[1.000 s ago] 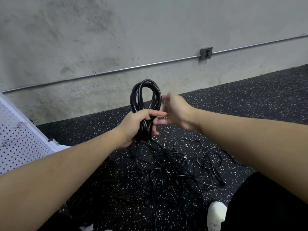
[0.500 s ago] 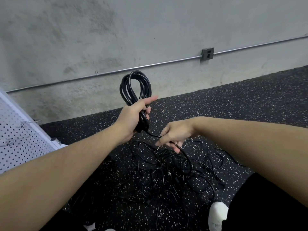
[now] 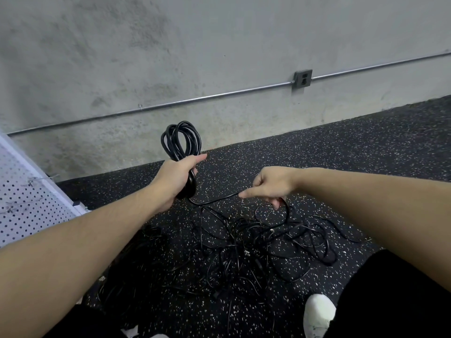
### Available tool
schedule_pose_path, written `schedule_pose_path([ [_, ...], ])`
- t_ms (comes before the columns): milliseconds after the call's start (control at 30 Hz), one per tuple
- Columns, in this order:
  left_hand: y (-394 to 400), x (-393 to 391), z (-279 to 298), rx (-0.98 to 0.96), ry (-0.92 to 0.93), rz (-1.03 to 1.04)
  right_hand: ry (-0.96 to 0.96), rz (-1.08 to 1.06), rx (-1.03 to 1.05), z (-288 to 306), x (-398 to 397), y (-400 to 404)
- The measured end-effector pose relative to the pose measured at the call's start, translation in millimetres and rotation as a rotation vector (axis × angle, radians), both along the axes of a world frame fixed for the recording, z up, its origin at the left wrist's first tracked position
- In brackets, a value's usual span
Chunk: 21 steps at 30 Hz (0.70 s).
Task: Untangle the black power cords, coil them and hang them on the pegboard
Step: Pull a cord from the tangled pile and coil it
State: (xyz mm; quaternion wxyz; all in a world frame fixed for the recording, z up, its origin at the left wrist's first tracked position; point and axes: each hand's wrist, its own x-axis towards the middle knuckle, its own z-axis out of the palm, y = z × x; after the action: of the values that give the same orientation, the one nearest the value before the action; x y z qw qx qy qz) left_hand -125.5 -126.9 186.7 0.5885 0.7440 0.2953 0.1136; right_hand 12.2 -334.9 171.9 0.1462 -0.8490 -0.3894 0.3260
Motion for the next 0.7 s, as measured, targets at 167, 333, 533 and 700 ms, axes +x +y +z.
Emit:
schedule_pose_path([
  [167, 1.3, -2.3, -6.1, 0.087, 0.091, -0.009, 0.038, -0.078, 0.202, 14.1, 0.9, 1.0],
  [333, -1.3, -4.8, -4.1, 0.187, 0.163, -0.133, 0.294, -0.118, 0.495, 25.8, -6.3, 6.4],
  [533, -11.0, -5.8, 3.2, 0.254, 0.151, -0.227, 0.139, -0.278, 0.622, 41.2, -20.2, 20.5],
  [700, -12.9, 2.8, -3.4, 0.296, 0.176, -0.296, 0.335, -0.311, 0.727, 43.1, -25.4, 30.0],
])
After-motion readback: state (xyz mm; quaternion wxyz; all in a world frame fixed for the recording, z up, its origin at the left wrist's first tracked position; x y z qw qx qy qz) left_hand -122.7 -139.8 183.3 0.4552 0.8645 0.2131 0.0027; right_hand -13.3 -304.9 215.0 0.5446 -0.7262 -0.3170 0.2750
